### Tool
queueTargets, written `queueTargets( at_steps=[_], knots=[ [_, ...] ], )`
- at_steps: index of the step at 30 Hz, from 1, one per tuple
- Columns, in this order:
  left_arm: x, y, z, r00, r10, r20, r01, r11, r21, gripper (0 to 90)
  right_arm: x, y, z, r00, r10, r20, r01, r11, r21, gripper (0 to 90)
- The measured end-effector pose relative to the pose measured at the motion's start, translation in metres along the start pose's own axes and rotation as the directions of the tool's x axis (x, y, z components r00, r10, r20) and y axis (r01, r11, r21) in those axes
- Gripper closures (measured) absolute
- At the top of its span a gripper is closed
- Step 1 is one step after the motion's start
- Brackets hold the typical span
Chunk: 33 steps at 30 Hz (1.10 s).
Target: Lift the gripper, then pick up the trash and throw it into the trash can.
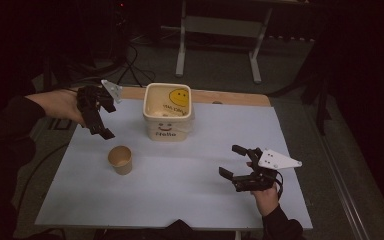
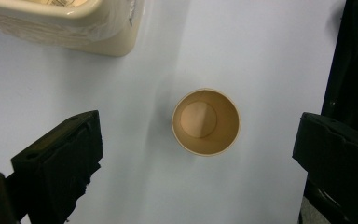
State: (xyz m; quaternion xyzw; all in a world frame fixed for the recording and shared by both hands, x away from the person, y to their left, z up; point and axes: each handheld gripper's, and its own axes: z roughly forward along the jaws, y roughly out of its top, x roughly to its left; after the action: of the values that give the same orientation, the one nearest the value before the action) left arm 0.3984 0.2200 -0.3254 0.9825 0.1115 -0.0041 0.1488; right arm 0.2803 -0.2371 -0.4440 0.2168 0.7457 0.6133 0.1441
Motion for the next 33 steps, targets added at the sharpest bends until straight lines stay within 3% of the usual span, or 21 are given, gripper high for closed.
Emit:
queueTargets(
  at_steps=[11, 23, 33],
  knots=[
    [-0.005, 0.003, 0.007, 0.9999, 0.016, 0.001, -0.016, 0.9995, 0.026, 2.5, 0.001, 0.0, 0.0, 1.0, -0.006, -0.005, 0.006, 1.0, 0.004, 12.7],
    [-0.008, 0.001, 0.037, 0.9993, 0.038, -0.007, -0.037, 0.9967, 0.072, 2.4, 0.003, 0.001, 0.0, 0.9999, -0.015, -0.007, 0.015, 1.0, 0.005, 12.7],
    [-0.011, -0.007, 0.065, 0.9988, 0.036, 0.034, -0.039, 0.9964, 0.076, 2.3, 0.003, 0.001, -0.001, 0.9999, -0.014, -0.005, 0.014, 1.0, 0.007, 12.7]
  ],
)
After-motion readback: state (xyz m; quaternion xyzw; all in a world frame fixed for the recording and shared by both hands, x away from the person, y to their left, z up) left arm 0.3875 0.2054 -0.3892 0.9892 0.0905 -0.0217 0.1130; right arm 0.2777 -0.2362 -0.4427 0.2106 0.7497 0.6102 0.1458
